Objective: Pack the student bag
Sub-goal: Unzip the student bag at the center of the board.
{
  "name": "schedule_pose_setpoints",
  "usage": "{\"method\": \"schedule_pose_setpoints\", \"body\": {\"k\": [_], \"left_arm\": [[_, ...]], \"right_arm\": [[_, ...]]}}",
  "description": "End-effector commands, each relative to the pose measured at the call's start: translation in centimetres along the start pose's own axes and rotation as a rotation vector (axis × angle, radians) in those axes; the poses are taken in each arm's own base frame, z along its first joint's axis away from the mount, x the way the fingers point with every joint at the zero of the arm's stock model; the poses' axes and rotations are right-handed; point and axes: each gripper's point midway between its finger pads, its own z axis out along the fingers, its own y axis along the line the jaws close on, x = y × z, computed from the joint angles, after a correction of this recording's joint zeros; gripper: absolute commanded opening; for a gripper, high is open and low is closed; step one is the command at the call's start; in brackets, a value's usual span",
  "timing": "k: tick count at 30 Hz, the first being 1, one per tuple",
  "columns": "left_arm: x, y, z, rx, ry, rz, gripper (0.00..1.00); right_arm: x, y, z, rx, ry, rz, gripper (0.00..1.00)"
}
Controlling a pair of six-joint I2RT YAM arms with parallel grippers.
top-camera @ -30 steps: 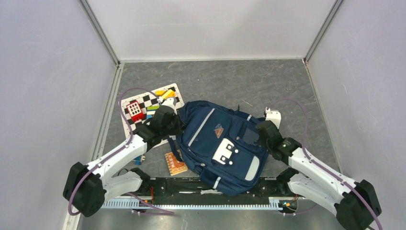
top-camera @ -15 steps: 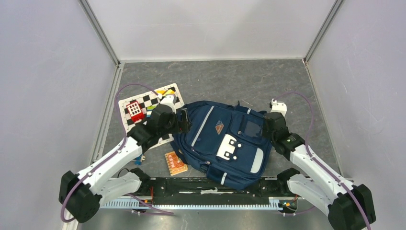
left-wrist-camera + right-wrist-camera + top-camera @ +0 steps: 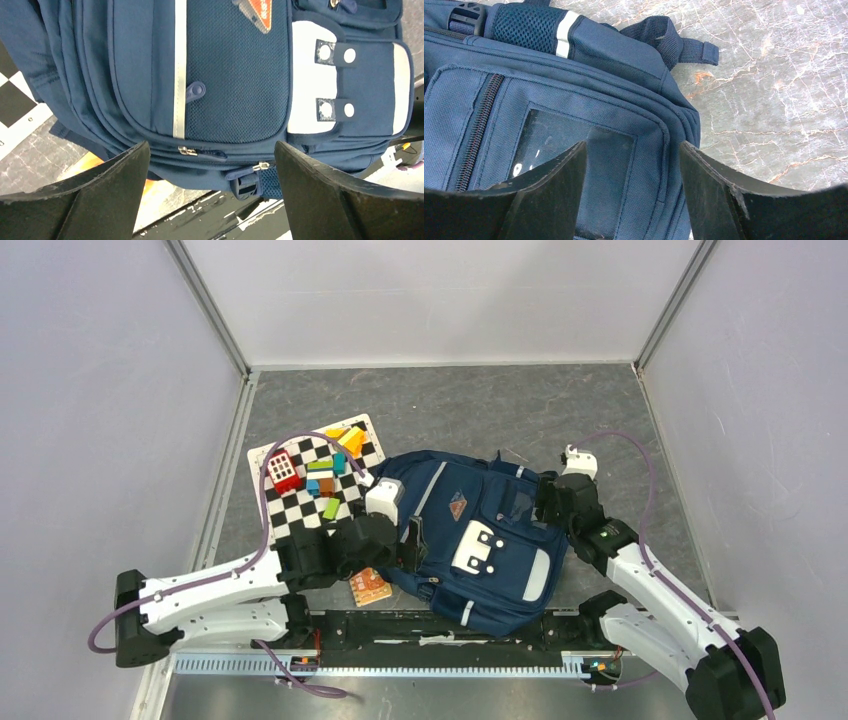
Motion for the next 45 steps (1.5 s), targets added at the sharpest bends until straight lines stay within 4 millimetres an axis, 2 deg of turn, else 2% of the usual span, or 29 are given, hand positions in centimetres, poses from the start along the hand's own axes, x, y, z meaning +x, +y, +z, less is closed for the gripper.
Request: {"method": "schedule_pose_setpoints", "body": {"k": [1,4,7,10,21,24,27,36,45], "left_arm": [[0.8,0.0,-0.3,-0.065,-0.011,-0.097,0.93],[2.0,-0.6,0.1,-0.045,0.018,-0.118,0.8],[2.4,-1.2,0.6,-0.017,0.016,-0.135,0.78],[2.2,-1.1,1.0,-0.022,-0.012,-0.156,0.68],[3.1,-0.6,2.4,-0.077,-0.009,-0.209,0.57],[3.1,-0.4,2.8,-0.089,-0.021,-0.206,0.52],[3.3,-0.4,3.1,-0.099,-0.01,-0.205,0.42],[5.1,-0.1,2.2,-0.079,0.059,-0.241,0.5],[4.3,-0.5,1.6,-0.013,0.021,-0.227,0.52]], "right_arm": [[-2.5,1.1,-0.4,-0.038,-0.059,0.025,0.72],[-2.5,1.1,-0.4,-0.038,-0.061,0.029,0.73],[-2.4,1.3,-0.4,-0.044,-0.057,0.031,0.73],[-2.3,1.3,-0.4,-0.046,-0.053,0.033,0.73],[-2.3,1.5,-0.5,-0.056,-0.051,0.043,0.73],[-2.3,1.5,-0.4,-0.056,-0.051,0.044,0.73],[-2.3,1.6,-0.4,-0.058,-0.05,0.045,0.73],[-2.3,1.6,-0.4,-0.058,-0.047,0.043,0.73],[-2.0,1.8,-0.2,-0.069,-0.038,0.049,0.73]]}}
